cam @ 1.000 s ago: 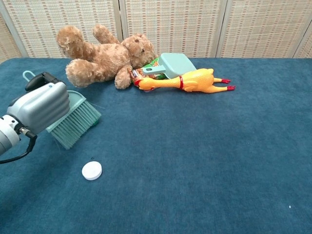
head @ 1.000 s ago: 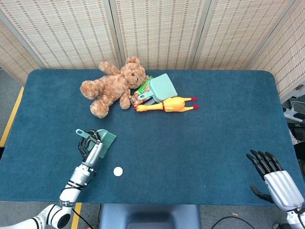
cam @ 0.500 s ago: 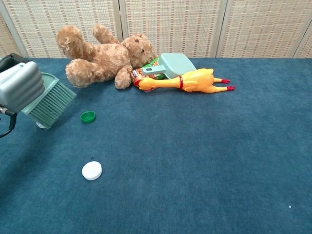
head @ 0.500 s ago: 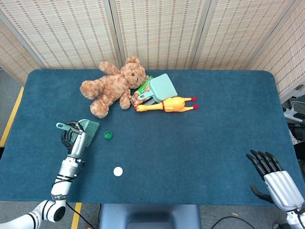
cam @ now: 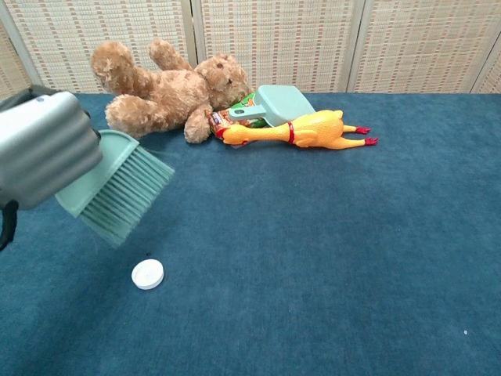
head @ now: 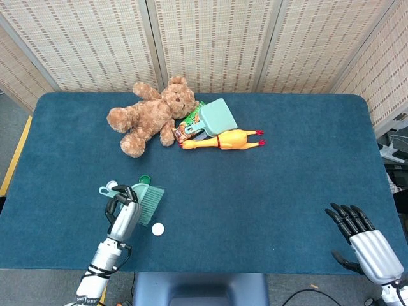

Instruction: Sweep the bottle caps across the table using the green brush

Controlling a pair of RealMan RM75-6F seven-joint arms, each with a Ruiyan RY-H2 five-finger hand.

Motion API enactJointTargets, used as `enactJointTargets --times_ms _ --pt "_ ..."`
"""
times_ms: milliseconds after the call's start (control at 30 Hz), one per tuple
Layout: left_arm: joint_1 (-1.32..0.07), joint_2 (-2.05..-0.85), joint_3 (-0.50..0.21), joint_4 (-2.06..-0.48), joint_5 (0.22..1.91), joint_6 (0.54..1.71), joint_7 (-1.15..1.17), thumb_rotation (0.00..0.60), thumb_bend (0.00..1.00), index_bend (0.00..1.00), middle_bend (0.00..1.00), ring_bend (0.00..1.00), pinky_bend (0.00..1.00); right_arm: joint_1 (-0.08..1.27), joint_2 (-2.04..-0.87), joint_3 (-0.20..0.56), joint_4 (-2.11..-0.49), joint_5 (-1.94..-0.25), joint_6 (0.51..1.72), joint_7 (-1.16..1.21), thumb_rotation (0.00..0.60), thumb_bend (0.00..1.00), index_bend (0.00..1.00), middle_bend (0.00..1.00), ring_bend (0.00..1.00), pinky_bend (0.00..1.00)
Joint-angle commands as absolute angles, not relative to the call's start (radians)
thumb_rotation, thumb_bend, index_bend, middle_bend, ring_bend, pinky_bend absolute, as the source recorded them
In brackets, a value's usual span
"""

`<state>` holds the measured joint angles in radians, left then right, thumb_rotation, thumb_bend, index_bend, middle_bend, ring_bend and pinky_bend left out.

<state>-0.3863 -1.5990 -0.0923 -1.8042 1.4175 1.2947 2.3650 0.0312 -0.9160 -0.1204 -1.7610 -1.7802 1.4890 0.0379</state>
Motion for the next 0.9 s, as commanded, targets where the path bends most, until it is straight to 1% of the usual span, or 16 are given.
enactJointTargets --times_ms 33,100,200,300,567,900 --pt "-0.374 -1.622 -0.006 -1.834 1.404 1.294 2.417 0.600 0.55 0.87 1.00 0.88 0.94 0.029 -0.911 -0.121 -1.756 -1.786 1.500 0.051 0.600 0.20 0.00 0.00 0.00 0.00" --pt "-0.377 -1.642 0.036 -1.812 1.430 1.287 2.425 0.600 0.55 0.87 1.00 0.88 0.94 0.027 -0.908 -0.122 -1.754 -1.791 1.506 0.059 0.600 0.20 0.00 0.00 0.00 0.00" --pt "-0.385 -1.672 0.081 -1.766 1.474 1.269 2.414 0.600 0.55 0.87 1.00 0.88 0.94 0.024 -0.904 -0.124 -1.751 -1.798 1.516 0.068 0.600 0.20 0.00 0.00 0.00 0.00" --pt "-0.396 -1.691 0.099 -1.720 1.525 1.264 2.403 0.600 0.55 0.87 1.00 0.88 0.94 0.020 -0.901 -0.124 -1.749 -1.801 1.526 0.077 0.600 0.20 0.00 0.00 0.00 0.00" --pt "-0.393 -1.723 0.098 -1.625 1.561 1.264 2.405 0.600 0.55 0.88 1.00 0.88 0.94 0.019 -0.897 -0.122 -1.745 -1.797 1.530 0.088 0.600 0.20 0.00 0.00 0.00 0.00" --pt "-0.407 -1.752 0.042 -1.500 1.575 1.269 2.364 0.600 0.56 0.88 1.00 0.88 0.94 0.015 -0.896 -0.119 -1.745 -1.794 1.535 0.086 0.600 0.20 0.00 0.00 0.00 0.00"
